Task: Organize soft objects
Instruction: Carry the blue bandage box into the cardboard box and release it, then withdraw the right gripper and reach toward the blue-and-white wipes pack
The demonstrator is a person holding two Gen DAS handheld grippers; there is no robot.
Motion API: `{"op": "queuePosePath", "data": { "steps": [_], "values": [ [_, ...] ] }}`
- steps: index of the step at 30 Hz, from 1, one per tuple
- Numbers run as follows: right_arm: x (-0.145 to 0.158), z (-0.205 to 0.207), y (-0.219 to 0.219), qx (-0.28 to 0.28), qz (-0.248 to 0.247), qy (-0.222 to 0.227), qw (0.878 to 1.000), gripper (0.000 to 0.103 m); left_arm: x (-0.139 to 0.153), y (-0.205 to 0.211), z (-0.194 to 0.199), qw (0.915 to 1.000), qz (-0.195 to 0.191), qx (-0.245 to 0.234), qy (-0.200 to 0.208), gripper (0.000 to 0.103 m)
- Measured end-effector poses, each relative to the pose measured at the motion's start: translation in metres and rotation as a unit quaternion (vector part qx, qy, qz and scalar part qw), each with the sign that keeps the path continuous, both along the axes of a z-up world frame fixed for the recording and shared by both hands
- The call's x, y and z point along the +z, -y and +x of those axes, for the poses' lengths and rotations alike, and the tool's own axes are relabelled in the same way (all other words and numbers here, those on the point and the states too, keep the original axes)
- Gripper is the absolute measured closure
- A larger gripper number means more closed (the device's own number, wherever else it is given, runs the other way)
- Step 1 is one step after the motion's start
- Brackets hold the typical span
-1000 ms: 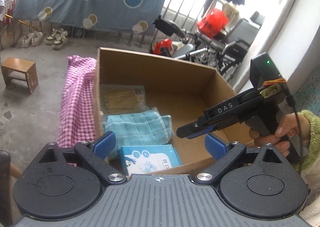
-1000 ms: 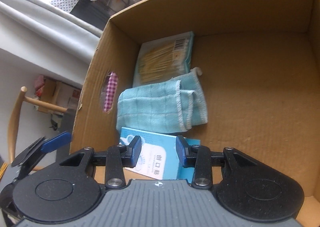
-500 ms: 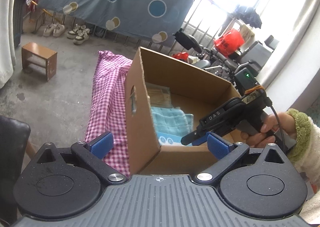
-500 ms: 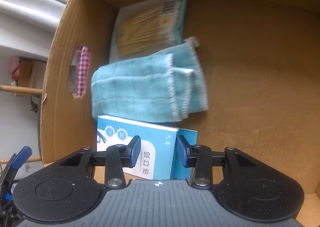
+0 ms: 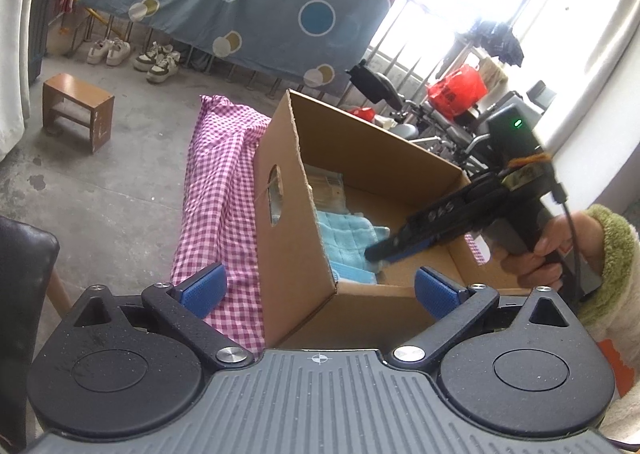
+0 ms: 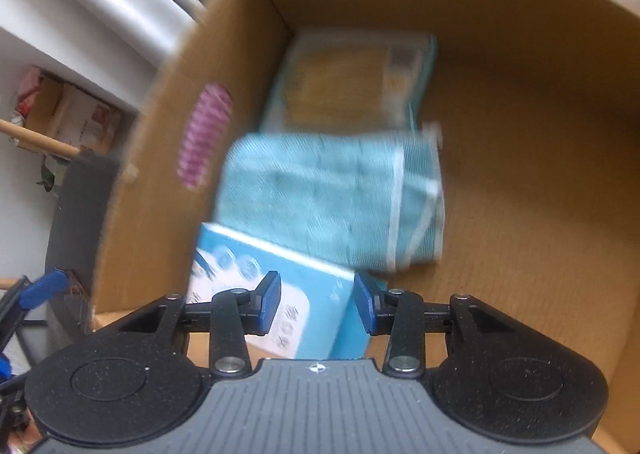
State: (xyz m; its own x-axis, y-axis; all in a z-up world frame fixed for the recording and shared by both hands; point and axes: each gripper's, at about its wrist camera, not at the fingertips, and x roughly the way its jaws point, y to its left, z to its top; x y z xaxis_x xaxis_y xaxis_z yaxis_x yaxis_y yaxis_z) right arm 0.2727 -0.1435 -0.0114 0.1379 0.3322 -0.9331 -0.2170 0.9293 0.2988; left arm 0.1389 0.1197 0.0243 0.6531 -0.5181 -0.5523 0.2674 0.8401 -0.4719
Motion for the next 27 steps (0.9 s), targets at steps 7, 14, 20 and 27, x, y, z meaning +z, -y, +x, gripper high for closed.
{"op": "queuePosePath", "data": {
  "steps": [7,14,20,27],
  "values": [
    [0.032,0.002,-0.024,0.034,0.018,0.082,0.996,0.072,-0.003,-0.006,-0.001,0.9999,-0.005,0.007,-0.008,0.002],
    [-0.003,0.017,-0.062,0.079,0.002,0.039,0.996,0.072,-0.007,-0.009,-0.001,0.9998,-0.007,0.013,-0.016,0.002],
    [-0.003,0.023,-0.064,0.084,0.001,0.022,0.996,0.07,-0.009,-0.01,-0.001,0.9997,-0.012,0.013,-0.017,0.002],
    [-0.004,0.014,-0.069,0.088,-0.004,0.039,0.995,0.067,-0.003,-0.01,-0.009,0.9996,-0.002,0.021,-0.017,0.002]
  ]
}}
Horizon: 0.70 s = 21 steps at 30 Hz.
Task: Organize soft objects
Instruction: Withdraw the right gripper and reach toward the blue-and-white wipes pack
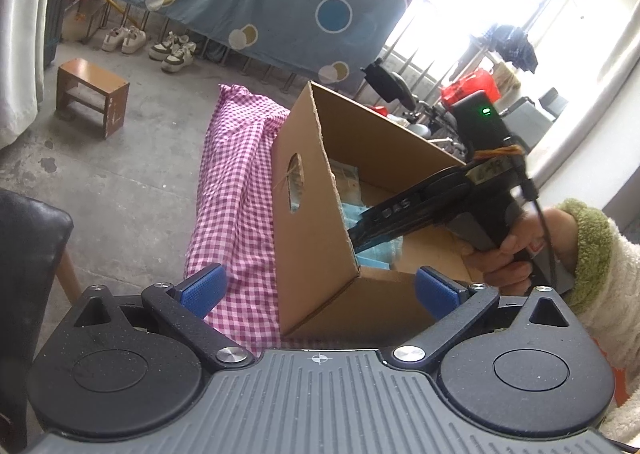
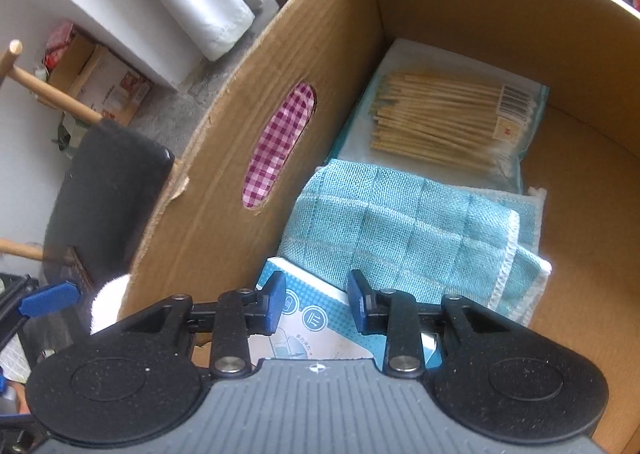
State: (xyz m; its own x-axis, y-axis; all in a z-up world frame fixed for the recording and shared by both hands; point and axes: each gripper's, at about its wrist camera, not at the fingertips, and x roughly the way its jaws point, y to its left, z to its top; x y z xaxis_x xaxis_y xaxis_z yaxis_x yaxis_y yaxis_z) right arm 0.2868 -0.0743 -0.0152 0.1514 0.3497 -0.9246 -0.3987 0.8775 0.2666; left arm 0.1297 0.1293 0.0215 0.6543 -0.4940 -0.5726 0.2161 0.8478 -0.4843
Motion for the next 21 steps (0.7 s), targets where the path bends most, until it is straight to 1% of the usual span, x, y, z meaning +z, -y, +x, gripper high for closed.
{"op": "queuePosePath", "data": {
  "steps": [2,4,7,10,11,12,14,16,18,21],
  "values": [
    [0.005,-0.002,0.005,-0.009,0.01,0.003,1.0,0.067,0.001,-0.001,-0.004,1.0,0.004,0.005,-0.002,0.002],
    [0.016,-0.007,0.016,-0.025,0.035,0.009,0.999,0.067,0.002,0.0,-0.007,0.9999,0.005,0.008,-0.005,0.002],
    [0.039,-0.02,0.039,-0.047,0.069,0.035,0.996,0.067,0.004,0.0,-0.013,0.9999,0.008,0.01,-0.007,0.002],
    [0.066,-0.041,0.066,-0.07,0.108,0.063,0.99,0.066,0.006,0.002,-0.02,0.9999,0.009,0.004,-0.007,0.001],
    [0.074,-0.051,0.076,-0.077,0.122,0.072,0.987,0.063,0.007,0.004,-0.022,0.9999,0.009,0.0,-0.008,0.001],
    [0.084,-0.059,0.082,-0.084,0.133,0.081,0.984,0.054,0.007,0.006,-0.025,0.9999,0.01,-0.006,-0.011,0.001],
    [0.098,-0.082,0.098,-0.097,0.155,0.099,0.978,0.048,0.006,0.012,-0.03,0.9995,0.009,-0.022,-0.019,0.001],
    [0.109,-0.103,0.112,-0.106,0.175,0.122,0.971,0.047,0.004,0.018,-0.036,0.9989,0.006,-0.037,-0.03,0.001],
    [0.114,-0.131,0.122,-0.111,0.181,0.146,0.966,0.04,0.001,0.028,-0.043,0.9976,0.014,-0.057,-0.038,0.001],
    [0.11,-0.166,0.135,-0.13,0.187,0.165,0.96,0.039,-0.005,0.042,-0.053,0.9949,0.029,-0.085,-0.045,0.001]
  ]
}}
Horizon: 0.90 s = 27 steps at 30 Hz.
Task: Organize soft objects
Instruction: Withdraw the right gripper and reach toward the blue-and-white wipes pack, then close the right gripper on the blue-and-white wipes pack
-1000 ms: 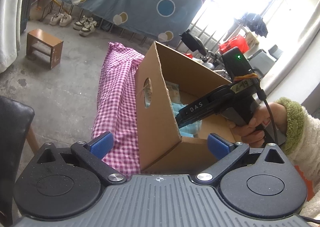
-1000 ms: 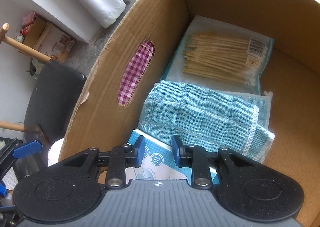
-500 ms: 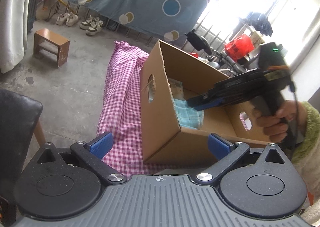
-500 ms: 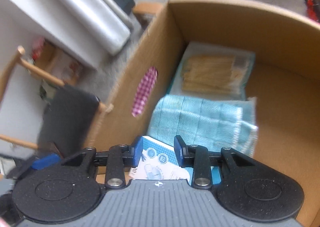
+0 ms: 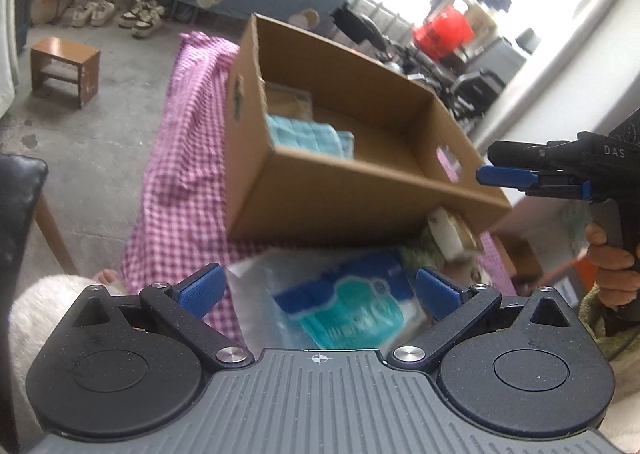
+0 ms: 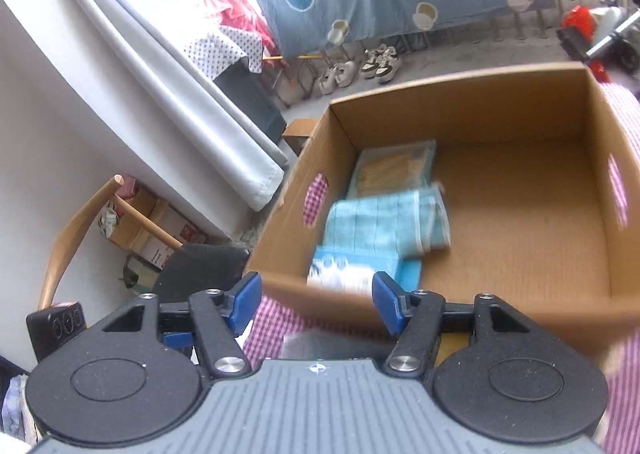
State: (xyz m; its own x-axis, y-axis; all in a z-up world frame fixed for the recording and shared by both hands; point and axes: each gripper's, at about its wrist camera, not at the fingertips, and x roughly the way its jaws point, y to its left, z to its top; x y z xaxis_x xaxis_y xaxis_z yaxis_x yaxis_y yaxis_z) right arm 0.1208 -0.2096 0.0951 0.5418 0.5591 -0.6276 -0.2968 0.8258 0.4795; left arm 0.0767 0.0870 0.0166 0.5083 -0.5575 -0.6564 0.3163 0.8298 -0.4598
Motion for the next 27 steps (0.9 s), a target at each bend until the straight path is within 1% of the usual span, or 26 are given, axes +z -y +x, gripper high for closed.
{"op": "queuePosePath", "data": {
  "steps": [2,6,9,12,17,24,27],
  "values": [
    [-0.009,-0.019,0.005,-0.009,0.006,0.003,1.0,0.039,-0.007,0.011,-0.007,0.9997,0.003,-0.018,-0.013,0.001],
    [-0.037,-0.047,0.009,-0.03,0.011,-0.002,0.999,0.039,-0.019,0.037,-0.018,0.9978,0.013,-0.058,-0.03,0.001],
    [-0.059,-0.062,0.005,-0.047,0.01,-0.014,0.999,0.039,-0.026,0.052,-0.019,0.9962,0.035,-0.068,-0.04,0.001],
    [-0.079,-0.065,-0.001,-0.057,0.004,-0.031,0.998,0.039,-0.033,0.056,-0.017,0.9956,0.052,-0.061,-0.048,0.001],
    [-0.1,-0.06,-0.015,-0.063,-0.044,-0.048,0.996,0.039,-0.044,0.059,-0.007,0.9944,0.054,-0.062,-0.066,0.001],
    [-0.12,-0.05,-0.027,-0.052,-0.063,-0.08,0.993,0.038,-0.046,0.066,0.0,0.9937,0.039,-0.082,-0.065,0.001],
    [-0.119,-0.048,-0.029,-0.052,-0.064,-0.08,0.993,0.038,-0.045,0.067,0.002,0.994,0.032,-0.085,-0.061,0.001]
  ]
}}
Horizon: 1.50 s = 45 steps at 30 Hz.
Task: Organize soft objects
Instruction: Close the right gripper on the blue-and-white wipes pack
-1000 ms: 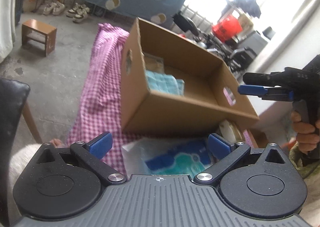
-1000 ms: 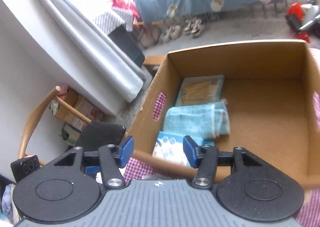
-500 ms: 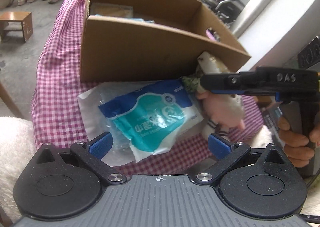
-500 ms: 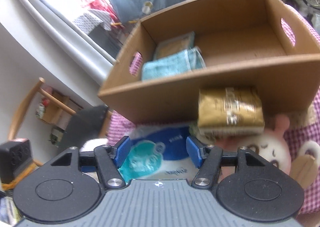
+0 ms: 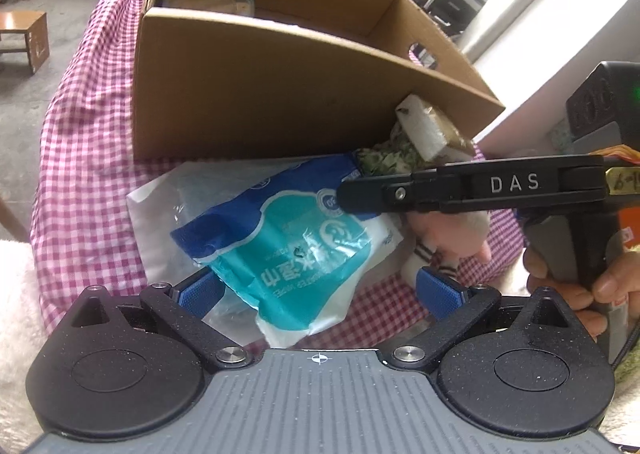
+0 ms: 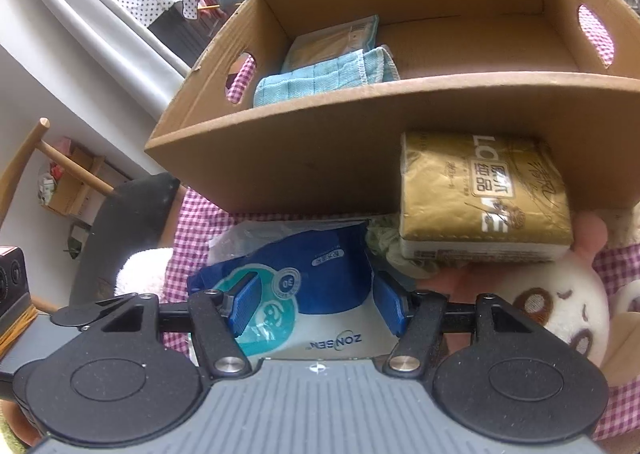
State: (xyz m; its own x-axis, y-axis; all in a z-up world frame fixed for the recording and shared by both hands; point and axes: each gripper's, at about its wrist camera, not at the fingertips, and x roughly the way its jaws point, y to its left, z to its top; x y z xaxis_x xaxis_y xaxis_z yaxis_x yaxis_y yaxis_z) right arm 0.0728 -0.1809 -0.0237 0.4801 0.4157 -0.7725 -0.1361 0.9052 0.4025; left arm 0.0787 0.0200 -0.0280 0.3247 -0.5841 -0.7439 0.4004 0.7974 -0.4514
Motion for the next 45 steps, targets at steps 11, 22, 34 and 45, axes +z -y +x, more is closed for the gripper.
{"op": "queuePosePath", "data": {
  "steps": [11,22,34,45],
  "values": [
    [-0.001,0.005,0.002,-0.002,0.038,-0.015,0.999,0.037,0.007,-0.006,0.006,0.9996,-0.011,0.011,0.023,0.001],
    [-0.004,0.012,-0.005,-0.017,0.066,-0.02,0.997,0.038,0.005,-0.01,0.013,0.9993,0.01,0.01,0.035,0.001],
    [-0.006,0.013,0.0,-0.034,0.027,-0.018,0.999,0.036,-0.005,0.0,0.011,0.9985,0.04,-0.005,0.036,0.001],
    [-0.017,0.026,-0.016,0.001,0.006,-0.044,0.999,0.032,-0.007,0.008,0.011,0.9984,0.036,-0.012,0.041,0.001]
  ]
}}
